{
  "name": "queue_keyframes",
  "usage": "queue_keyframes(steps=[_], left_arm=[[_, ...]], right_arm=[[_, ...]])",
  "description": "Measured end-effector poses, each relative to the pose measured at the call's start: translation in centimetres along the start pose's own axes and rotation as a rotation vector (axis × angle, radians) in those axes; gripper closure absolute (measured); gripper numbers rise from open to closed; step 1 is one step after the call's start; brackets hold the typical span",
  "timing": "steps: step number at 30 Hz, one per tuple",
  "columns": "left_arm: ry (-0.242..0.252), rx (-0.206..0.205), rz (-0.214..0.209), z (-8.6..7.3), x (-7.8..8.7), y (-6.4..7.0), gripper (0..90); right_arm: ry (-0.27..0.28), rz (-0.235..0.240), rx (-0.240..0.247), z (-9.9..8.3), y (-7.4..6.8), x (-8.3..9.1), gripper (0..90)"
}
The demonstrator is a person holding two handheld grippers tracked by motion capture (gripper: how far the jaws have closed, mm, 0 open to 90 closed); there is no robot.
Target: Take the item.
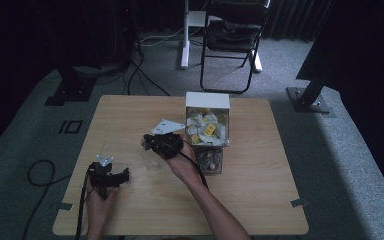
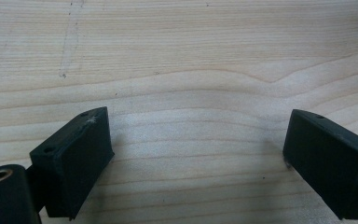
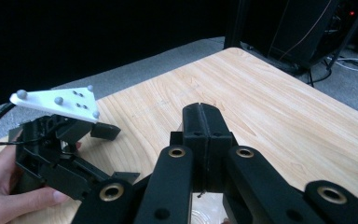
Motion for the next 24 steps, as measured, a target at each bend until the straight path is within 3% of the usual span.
queue_keyframes(steps=[24], left_arm=[[0.001, 0.0, 0.001, 0.0, 0.0, 0.0, 8.4]], right_arm=[[-0.035, -0.027, 0.025, -1.4, -0.5, -1.2, 90.0]])
Point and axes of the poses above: each handheld gripper's, and its own axes: x roughly backward along the jaws, z roughly out of its top, y roughly to its right, the point moved 10 cm from there along -x, roughly forward along the jaws, and after that the axes turned 10 degrees about -z, right-handed, at the moved point
